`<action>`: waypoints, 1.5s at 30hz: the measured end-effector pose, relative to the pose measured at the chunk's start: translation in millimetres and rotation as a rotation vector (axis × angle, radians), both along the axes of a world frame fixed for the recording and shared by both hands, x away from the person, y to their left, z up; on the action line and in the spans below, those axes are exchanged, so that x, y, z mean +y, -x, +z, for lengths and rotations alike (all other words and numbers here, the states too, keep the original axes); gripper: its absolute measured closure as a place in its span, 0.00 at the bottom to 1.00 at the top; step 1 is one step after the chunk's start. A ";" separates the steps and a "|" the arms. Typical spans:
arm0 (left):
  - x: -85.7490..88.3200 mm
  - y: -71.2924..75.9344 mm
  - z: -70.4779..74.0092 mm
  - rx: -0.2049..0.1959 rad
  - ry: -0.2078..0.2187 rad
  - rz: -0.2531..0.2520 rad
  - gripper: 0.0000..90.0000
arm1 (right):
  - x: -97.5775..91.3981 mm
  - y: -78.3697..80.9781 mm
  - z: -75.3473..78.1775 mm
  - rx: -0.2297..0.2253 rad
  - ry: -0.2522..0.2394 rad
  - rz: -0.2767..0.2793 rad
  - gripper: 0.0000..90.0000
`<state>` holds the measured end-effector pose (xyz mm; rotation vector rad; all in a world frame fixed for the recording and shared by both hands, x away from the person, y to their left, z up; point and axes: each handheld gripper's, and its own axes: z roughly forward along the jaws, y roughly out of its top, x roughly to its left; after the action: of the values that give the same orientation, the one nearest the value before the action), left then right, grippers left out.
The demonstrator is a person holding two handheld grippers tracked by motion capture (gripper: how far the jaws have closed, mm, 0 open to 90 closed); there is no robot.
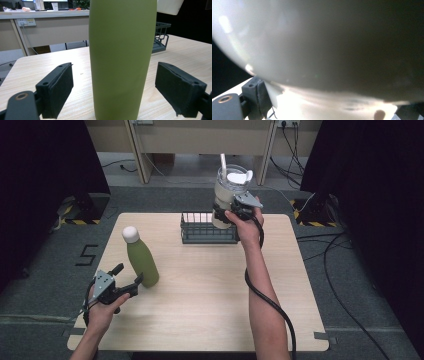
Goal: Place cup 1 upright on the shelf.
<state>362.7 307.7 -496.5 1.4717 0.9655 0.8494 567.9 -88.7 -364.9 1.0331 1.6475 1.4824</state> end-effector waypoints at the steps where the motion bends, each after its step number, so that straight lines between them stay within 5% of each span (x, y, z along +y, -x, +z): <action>1: 0.0 -0.1 -0.1 0.000 0.000 0.001 0.16 | 0.0 0.0 0.0 0.000 0.000 0.000 0.11; 45: -5.0 0.2 -2.2 0.006 -0.005 -0.014 0.16 | -5.3 -54.4 -9.9 0.059 0.022 -0.064 0.11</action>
<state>362.4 302.7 -498.7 1.4840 0.9576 0.8383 622.3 -94.0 -374.8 1.1165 1.6524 1.4013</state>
